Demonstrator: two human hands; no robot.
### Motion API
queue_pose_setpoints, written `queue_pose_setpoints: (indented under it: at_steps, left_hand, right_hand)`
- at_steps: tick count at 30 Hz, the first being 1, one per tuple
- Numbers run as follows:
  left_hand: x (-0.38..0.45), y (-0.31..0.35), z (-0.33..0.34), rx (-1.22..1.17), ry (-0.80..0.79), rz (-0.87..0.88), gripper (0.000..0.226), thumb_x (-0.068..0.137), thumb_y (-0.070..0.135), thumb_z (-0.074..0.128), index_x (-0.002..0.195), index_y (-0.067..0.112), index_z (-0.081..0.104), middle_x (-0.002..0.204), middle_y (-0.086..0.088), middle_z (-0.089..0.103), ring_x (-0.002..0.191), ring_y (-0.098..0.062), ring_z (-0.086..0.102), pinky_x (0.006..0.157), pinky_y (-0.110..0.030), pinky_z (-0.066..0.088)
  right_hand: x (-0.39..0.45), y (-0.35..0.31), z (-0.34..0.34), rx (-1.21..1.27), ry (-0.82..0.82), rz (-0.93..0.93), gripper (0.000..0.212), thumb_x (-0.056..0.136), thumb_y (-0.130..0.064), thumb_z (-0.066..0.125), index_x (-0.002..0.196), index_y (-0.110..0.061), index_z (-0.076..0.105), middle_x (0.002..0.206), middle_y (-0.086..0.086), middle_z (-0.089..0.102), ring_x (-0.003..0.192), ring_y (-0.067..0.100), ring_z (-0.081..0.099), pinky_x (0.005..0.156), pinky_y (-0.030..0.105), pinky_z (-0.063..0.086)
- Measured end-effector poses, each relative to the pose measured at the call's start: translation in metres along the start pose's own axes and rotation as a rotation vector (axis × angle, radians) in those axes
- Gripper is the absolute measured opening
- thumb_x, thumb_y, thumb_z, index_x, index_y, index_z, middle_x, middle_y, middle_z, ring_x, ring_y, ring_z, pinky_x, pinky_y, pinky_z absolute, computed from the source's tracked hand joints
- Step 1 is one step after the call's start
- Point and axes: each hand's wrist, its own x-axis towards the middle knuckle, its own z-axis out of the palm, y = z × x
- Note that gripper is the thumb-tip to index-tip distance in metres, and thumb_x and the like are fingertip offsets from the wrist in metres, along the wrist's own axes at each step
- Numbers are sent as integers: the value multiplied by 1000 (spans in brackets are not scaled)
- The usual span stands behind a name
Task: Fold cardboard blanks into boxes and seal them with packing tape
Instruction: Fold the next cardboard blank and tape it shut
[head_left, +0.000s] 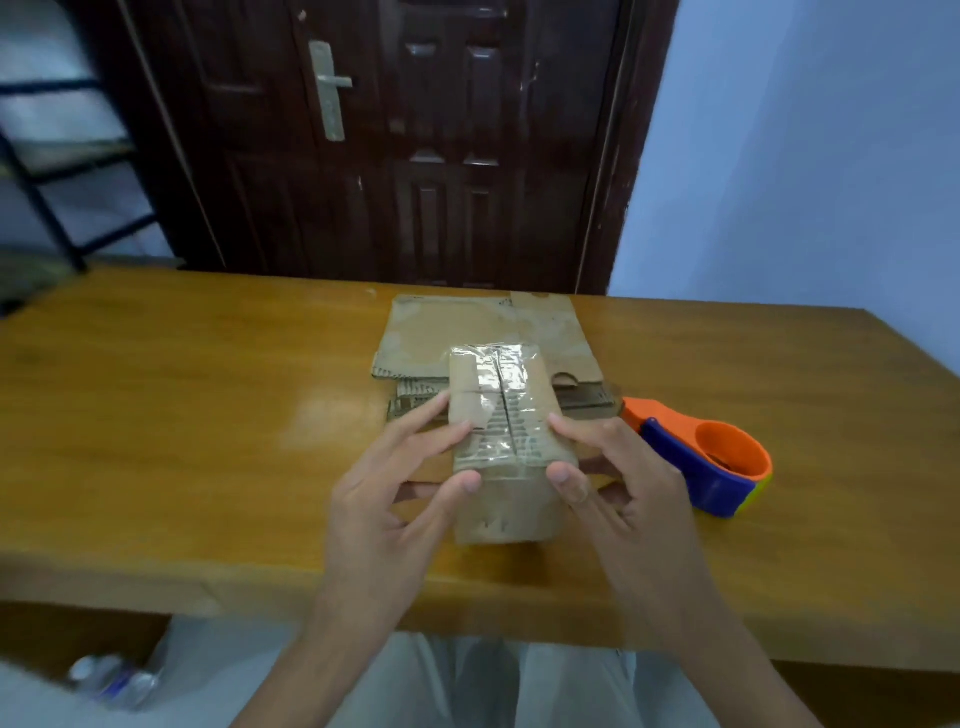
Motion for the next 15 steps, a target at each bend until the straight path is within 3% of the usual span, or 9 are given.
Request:
queue_pose_setpoints:
  at_steps: [5, 8, 10, 13, 15]
  left_hand:
    - [27, 4, -82, 157, 131, 29, 36, 93, 30, 73, 128, 23, 73, 145, 10, 62, 125, -5, 64, 75, -20, 62]
    - [68, -13, -127, 316, 175, 113, 34, 97, 29, 71, 130, 19, 72, 147, 7, 61, 120, -3, 65, 74, -16, 60]
    - [105, -36, -156, 305, 188, 85, 33, 99, 31, 69, 131, 21, 72, 142, 8, 64, 118, -2, 66, 78, -24, 62]
    - [154, -84, -189, 176, 157, -10, 29, 101, 27, 68, 127, 17, 73, 124, 7, 74, 113, -10, 70, 86, -43, 64]
    - [171, -123, -198, 159, 130, -47, 25, 102, 22, 68, 126, 16, 74, 120, 6, 75, 111, -13, 72, 86, -46, 64]
  right_hand:
    - [54, -47, 66, -9, -50, -129, 38, 101, -54, 57, 131, -32, 67, 120, -22, 67, 104, 0, 68, 74, 18, 58]
    - [103, -68, 117, 4, -49, -187, 32, 103, -52, 59, 129, -35, 65, 118, -20, 67, 95, 0, 70, 70, 29, 62]
    - [142, -76, 152, -33, -39, -208, 30, 103, -54, 57, 129, -39, 62, 117, -16, 67, 90, 1, 70, 69, 33, 62]
    - [193, -72, 204, -46, -94, -190, 32, 100, -54, 57, 129, -41, 61, 114, -11, 67, 95, 5, 68, 81, 35, 60]
    - [214, -57, 233, -12, -156, -138, 32, 98, -52, 60, 128, -39, 63, 110, -9, 69, 99, 7, 67, 87, 40, 60]
